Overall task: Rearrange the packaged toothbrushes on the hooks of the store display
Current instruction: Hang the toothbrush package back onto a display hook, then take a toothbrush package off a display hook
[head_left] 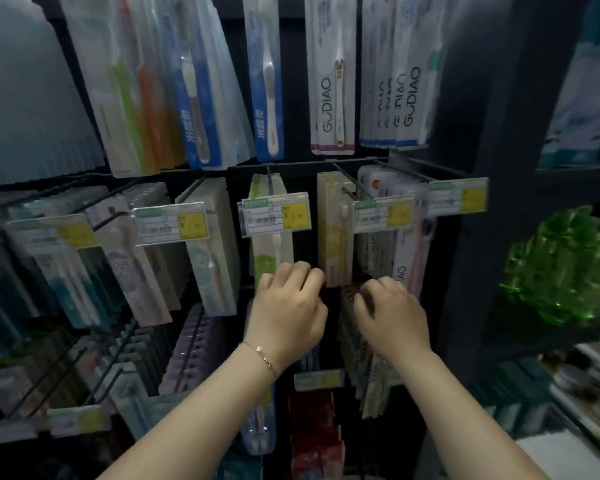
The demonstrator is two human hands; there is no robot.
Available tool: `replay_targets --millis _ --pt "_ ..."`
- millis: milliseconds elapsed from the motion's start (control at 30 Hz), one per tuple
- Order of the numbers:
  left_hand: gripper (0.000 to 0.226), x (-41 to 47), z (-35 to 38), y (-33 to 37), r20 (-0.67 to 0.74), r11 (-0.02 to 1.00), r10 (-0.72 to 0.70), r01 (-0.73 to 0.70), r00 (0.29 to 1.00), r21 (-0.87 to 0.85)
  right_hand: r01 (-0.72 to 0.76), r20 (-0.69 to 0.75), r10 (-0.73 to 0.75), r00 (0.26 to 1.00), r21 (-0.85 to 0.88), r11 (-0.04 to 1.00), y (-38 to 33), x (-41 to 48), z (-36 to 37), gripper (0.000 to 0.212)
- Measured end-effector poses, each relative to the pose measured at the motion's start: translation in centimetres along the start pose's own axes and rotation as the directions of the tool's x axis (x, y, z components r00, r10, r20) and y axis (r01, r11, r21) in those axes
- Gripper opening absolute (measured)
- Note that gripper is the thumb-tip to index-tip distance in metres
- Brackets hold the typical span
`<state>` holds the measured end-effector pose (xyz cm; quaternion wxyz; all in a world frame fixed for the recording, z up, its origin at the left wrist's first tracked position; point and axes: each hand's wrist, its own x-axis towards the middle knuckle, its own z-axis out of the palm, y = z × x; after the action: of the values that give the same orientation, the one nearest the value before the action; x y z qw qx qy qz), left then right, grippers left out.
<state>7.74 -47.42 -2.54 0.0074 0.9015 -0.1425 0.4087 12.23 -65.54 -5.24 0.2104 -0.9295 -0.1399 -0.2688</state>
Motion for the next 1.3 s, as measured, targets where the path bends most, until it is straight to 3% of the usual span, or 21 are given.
replay_targets --millis 100,200,333,400,500,800,1133,1300 --pt "0.028 1.3 1.0 2.4 0.108 0.997 0.03 -0.023 0.994 -0.073 -0.091 -0.078 0.089 0.993 -0.025 0.996 1.9 -0.7 -0.4 0.018" --pt "0.037 3.1 2.0 4.8 0.3 0.949 -0.066 0.153 0.952 -0.276 -0.172 -0.162 0.173 0.971 0.02 0.985 3.6 -0.8 -0.8 0.031" --pt "0.053 5.3 3.5 8.0 0.397 0.626 -0.155 0.401 0.904 -0.669 -0.111 -0.124 0.148 0.981 0.263 0.958 4.8 -0.4 -1.7 0.057" --pt "0.056 6.4 3.9 9.7 0.382 0.466 -0.169 0.415 0.909 -0.781 -0.111 -0.075 0.167 0.983 0.481 0.87 4.7 0.1 -2.1 0.062" --pt "0.056 7.6 4.5 11.3 0.342 0.346 -0.218 0.4 0.914 -0.849 -0.152 0.014 0.19 0.982 0.66 0.736 4.8 0.9 -2.2 0.069" --pt "0.056 9.2 5.7 12.5 0.324 0.306 -0.294 0.41 0.899 -0.859 -0.089 0.05 0.076 0.996 0.691 0.717 6.2 2.8 -1.7 0.07" --pt "0.052 10.5 5.9 12.1 0.354 0.345 -0.36 0.475 0.863 -0.809 -0.089 0.063 0.064 0.996 0.633 0.769 6.6 4.3 -0.6 0.073" --pt "0.045 9.7 5.2 11.6 0.364 0.321 -0.363 0.482 0.858 -0.815 -0.092 0.049 0.079 0.996 0.662 0.743 6.1 3.4 -1.1 0.074"
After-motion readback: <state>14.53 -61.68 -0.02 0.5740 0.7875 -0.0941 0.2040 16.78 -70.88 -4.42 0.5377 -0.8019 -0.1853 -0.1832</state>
